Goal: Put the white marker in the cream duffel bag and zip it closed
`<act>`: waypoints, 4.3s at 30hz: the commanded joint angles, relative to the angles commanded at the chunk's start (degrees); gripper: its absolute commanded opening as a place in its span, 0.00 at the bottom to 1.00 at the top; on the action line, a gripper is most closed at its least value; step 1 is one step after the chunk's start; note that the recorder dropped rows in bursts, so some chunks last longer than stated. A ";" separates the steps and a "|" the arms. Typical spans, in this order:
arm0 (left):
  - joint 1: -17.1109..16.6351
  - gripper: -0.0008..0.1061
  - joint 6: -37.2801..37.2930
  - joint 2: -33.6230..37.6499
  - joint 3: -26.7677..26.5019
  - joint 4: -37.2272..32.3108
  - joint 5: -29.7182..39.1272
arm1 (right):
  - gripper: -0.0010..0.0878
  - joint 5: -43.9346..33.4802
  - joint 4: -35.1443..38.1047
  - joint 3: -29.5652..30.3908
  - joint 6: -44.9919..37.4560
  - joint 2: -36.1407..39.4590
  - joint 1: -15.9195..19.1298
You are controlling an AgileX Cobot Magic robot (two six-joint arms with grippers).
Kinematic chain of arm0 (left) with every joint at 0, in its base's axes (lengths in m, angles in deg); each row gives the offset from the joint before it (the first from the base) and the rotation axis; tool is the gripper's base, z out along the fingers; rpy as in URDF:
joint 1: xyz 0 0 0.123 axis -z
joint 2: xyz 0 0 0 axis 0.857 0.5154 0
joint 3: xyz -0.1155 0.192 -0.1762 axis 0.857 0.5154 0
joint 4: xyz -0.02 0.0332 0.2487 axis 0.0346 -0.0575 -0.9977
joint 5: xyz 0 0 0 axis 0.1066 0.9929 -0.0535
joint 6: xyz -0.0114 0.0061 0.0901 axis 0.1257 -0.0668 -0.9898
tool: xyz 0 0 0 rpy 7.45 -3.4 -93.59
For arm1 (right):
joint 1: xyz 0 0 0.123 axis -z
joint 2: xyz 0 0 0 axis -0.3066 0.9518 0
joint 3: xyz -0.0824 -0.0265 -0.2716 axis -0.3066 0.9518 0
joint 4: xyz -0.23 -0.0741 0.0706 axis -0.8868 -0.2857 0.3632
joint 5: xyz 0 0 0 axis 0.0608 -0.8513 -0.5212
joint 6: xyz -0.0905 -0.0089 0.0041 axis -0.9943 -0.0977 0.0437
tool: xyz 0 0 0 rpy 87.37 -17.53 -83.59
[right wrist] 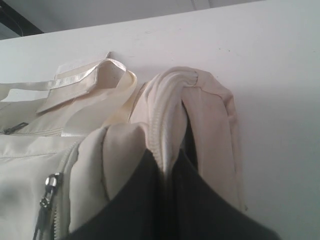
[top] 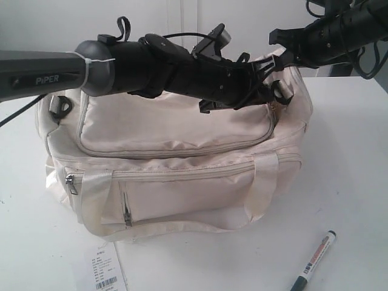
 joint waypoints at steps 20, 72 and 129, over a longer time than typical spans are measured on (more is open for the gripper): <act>-2.60 0.01 0.44 0.00 0.00 1.91 7.82 | 0.01 0.00 0.00 0.00 0.00 0.00 0.00; -2.60 0.01 -2.38 0.00 0.00 -0.14 23.20 | 0.01 4.29 0.11 0.00 4.88 0.00 0.00; -2.60 0.01 -3.37 -5.41 0.00 -5.75 30.21 | 0.01 4.13 0.00 0.00 4.97 0.00 0.00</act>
